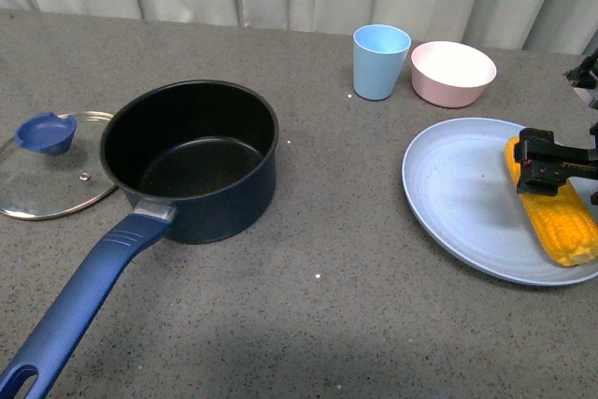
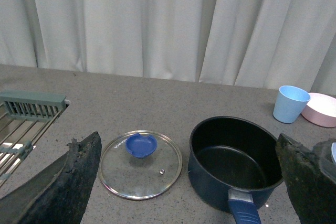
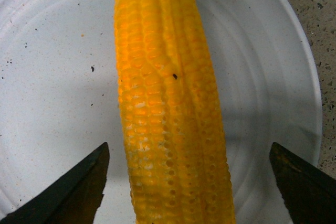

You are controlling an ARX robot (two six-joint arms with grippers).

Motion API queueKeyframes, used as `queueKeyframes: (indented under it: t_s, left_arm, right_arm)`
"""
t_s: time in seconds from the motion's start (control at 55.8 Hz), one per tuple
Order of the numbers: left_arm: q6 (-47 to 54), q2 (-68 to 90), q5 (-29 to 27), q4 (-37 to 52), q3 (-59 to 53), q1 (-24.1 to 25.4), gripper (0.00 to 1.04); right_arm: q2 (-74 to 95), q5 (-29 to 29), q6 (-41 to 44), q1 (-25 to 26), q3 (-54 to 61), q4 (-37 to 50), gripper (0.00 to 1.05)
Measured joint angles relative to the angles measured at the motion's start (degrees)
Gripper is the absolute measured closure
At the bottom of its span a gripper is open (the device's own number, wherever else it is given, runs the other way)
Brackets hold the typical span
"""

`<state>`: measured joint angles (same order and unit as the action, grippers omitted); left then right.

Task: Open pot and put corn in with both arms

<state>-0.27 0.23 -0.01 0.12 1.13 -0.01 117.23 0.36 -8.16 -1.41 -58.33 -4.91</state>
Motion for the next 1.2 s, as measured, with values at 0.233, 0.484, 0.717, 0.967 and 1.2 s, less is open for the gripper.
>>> queueKeyframes:
  t_s: [0.233,0.484,0.717,0.967,1.2]
  left_arm:
    - [-0.02,0.0,0.0,0.0,0.0,0.0,0.06]
    - [0.0,0.0,0.0,0.0,0.0,0.0,0.06]
    - [0.0,0.0,0.0,0.0,0.0,0.0,0.06]
    - [0.0,0.0,0.0,0.0,0.0,0.0,0.06]
    - [0.0,0.0,0.0,0.0,0.0,0.0,0.06]
  right_arm:
    - [0.02,-0.26,-0.04,-0.48,-0.52,-0.85,0.61]
    - [-0.61,-2.6,-1.05,-0.61,-0.35,-1.11,0.85]
    - [-11.54,-17.53,-8.52,-2.62,2.51,0.28,0.94]
    - [-11.13,-29.33,-16.09,-11.39,-2.89,2.64,0.95]
    - [-1.73,-33.18,-23.74,-20.09,-14.93,3.91,0.96]
